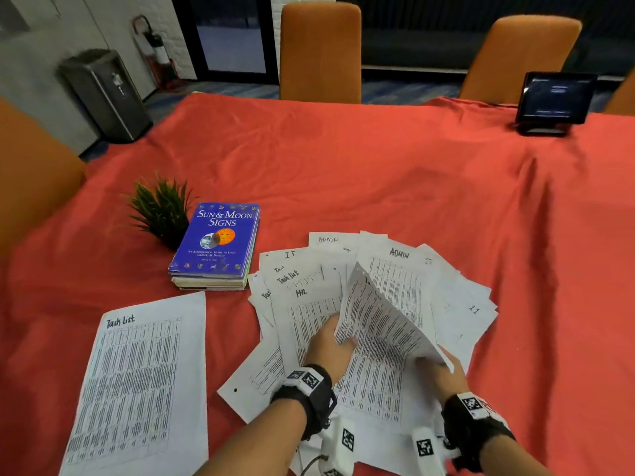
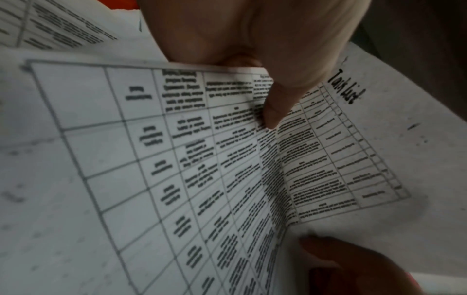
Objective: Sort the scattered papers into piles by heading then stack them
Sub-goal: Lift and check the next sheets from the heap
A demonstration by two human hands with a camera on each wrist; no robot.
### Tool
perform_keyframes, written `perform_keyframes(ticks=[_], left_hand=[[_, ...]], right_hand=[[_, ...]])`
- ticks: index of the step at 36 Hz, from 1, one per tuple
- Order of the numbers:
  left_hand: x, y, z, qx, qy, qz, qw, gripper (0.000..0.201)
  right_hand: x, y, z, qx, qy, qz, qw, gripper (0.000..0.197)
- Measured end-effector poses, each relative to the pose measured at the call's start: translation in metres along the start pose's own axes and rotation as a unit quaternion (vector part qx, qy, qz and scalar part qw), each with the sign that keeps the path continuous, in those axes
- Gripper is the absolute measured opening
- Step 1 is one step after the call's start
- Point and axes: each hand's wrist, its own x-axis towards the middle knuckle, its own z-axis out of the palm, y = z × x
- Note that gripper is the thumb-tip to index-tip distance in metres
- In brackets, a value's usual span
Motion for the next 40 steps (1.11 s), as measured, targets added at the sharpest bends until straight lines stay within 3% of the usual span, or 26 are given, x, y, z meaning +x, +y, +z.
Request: perform_keyframes(ticks=[5,8,13,19,23,24,27,28,30,32,34,36,38,40], left_hand=[[0.008,-0.002,-0.004,0.023,0.021,-0.06,0.998,0.051],[0.013,-0.009,-0.008,0.076,-0.018,-0.08,0.994,0.027],[0.013,-0.021,-0.014,0.034,-0.026,-0.088,0.995,0.024],[0.015,-0.046,-0.032,-0.055,-0.006,-0.082,0.995,0.019],[0.017,-0.064,-0.045,-0.109,0.013,-0.076,0.991,0.029],[0.017,-0.068,-0.048,-0.115,0.014,-0.068,0.991,0.028],[0.008,-0.064,-0.054,-0.139,0.007,-0.057,0.989,0.046],[0.007,-0.064,-0.055,-0.149,0.009,-0.049,0.988,0.046],[0.001,-0.058,-0.058,-0.174,-0.001,-0.039,0.984,0.033],[-0.001,-0.059,-0.058,-0.189,-0.039,-0.037,0.981,0.031],[-0.003,-0.062,-0.056,-0.162,-0.053,-0.043,0.984,0.035],[-0.008,-0.056,-0.055,-0.154,-0.044,-0.042,0.986,0.023],[-0.008,-0.056,-0.055,-0.161,-0.029,-0.04,0.986,0.019],[-0.01,-0.05,-0.057,-0.164,0.007,-0.05,0.985,0.023]], right_hand=[[0.009,0.006,0.003,-0.042,-0.026,0.07,0.996,0.004],[0.011,0.007,0.003,-0.044,-0.037,0.064,0.996,0.012],[0.015,0.011,0.005,-0.038,-0.05,0.079,0.995,0.013],[0.013,0.005,0.01,-0.025,-0.051,0.082,0.995,0.054],[0.012,0.002,0.013,-0.012,-0.051,0.041,0.998,0.083],[0.012,0.0,0.012,-0.006,-0.057,0.027,0.998,0.08],[0.007,-0.011,0.011,-0.046,-0.091,-0.023,0.995,0.024],[0.005,-0.013,0.011,-0.06,-0.101,-0.031,0.993,0.015],[0.003,-0.015,0.012,-0.064,-0.108,-0.011,0.992,0.019],[0.001,-0.016,0.013,-0.064,-0.125,-0.002,0.99,0.008],[-0.002,-0.019,0.014,-0.063,-0.161,-0.034,0.984,0.006],[-0.007,-0.026,0.014,-0.093,-0.187,-0.058,0.976,0.009],[-0.005,-0.024,0.012,-0.122,-0.183,-0.047,0.974,0.021],[0.004,-0.015,0.009,-0.12,-0.124,0.0,0.985,0.039]])
